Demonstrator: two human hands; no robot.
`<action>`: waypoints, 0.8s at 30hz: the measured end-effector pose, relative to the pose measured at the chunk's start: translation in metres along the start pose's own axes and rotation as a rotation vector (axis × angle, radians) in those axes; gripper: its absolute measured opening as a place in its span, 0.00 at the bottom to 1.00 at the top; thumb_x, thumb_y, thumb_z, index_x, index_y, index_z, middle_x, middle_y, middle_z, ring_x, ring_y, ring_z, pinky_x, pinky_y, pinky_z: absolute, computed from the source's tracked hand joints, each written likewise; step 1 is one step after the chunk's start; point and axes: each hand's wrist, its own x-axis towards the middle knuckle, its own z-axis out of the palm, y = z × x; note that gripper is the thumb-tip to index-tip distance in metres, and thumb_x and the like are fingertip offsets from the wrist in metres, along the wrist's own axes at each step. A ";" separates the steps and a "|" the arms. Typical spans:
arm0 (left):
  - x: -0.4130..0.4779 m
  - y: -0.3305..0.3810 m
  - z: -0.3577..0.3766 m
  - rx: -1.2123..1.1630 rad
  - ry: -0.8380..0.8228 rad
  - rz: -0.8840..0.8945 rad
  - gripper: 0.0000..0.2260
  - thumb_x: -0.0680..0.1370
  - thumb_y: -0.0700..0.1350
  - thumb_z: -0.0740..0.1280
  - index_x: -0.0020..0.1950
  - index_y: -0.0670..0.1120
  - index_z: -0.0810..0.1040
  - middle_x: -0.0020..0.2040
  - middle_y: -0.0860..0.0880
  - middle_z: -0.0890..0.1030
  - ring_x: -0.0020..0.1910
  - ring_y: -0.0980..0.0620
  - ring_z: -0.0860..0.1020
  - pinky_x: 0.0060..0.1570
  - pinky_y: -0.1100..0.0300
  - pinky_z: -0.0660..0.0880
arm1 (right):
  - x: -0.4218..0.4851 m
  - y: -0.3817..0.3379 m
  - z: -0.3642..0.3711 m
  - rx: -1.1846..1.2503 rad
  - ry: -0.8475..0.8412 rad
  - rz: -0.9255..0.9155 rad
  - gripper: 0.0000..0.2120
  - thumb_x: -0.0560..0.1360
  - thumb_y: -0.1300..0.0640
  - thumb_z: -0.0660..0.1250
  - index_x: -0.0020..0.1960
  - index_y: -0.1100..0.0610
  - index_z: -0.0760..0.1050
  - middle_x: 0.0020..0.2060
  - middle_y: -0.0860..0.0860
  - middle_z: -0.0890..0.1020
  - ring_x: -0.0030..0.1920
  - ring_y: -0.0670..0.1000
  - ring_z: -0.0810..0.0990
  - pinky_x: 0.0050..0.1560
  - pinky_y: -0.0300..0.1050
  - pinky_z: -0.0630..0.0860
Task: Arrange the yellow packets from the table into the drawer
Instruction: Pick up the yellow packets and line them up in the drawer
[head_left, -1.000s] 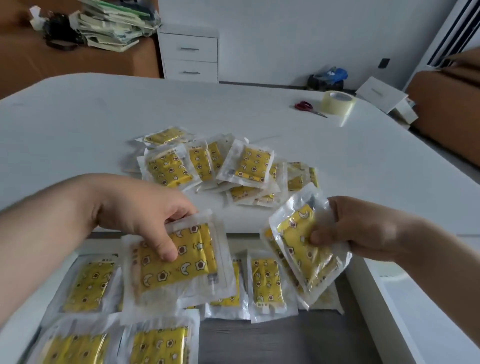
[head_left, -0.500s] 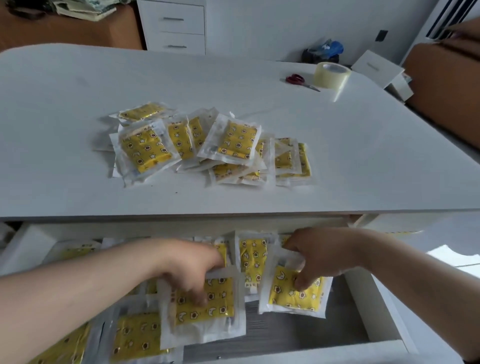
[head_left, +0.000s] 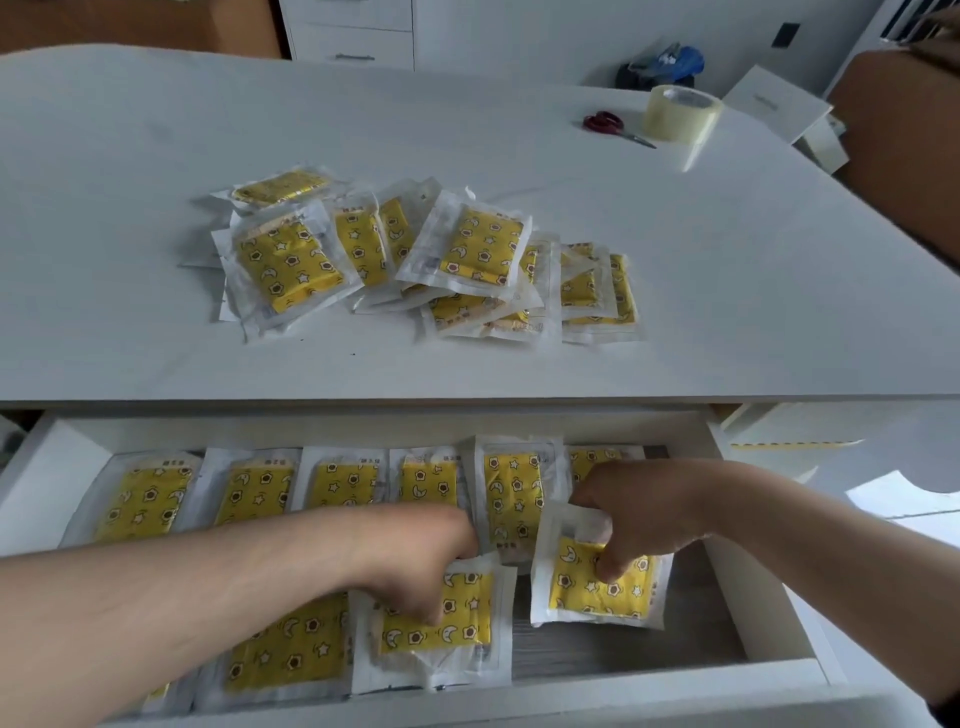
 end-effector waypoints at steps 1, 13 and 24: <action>0.001 -0.001 0.000 -0.007 0.007 0.013 0.21 0.75 0.46 0.71 0.67 0.45 0.74 0.54 0.47 0.79 0.44 0.50 0.79 0.43 0.56 0.79 | 0.001 0.000 0.001 -0.001 -0.004 -0.003 0.19 0.69 0.46 0.75 0.56 0.52 0.75 0.48 0.46 0.80 0.47 0.48 0.77 0.45 0.40 0.73; 0.002 -0.001 0.003 0.216 0.180 0.048 0.02 0.74 0.39 0.68 0.44 0.45 0.77 0.38 0.48 0.75 0.33 0.51 0.71 0.29 0.58 0.68 | 0.008 -0.011 0.028 0.032 -0.056 -0.109 0.22 0.70 0.48 0.75 0.62 0.53 0.77 0.53 0.45 0.80 0.54 0.49 0.78 0.58 0.42 0.74; 0.007 -0.005 0.001 0.212 0.229 0.026 0.06 0.73 0.35 0.65 0.43 0.45 0.78 0.39 0.48 0.78 0.37 0.50 0.76 0.33 0.57 0.74 | 0.005 -0.015 0.025 -0.101 0.133 -0.174 0.20 0.77 0.46 0.67 0.67 0.49 0.75 0.62 0.44 0.77 0.58 0.45 0.74 0.62 0.40 0.70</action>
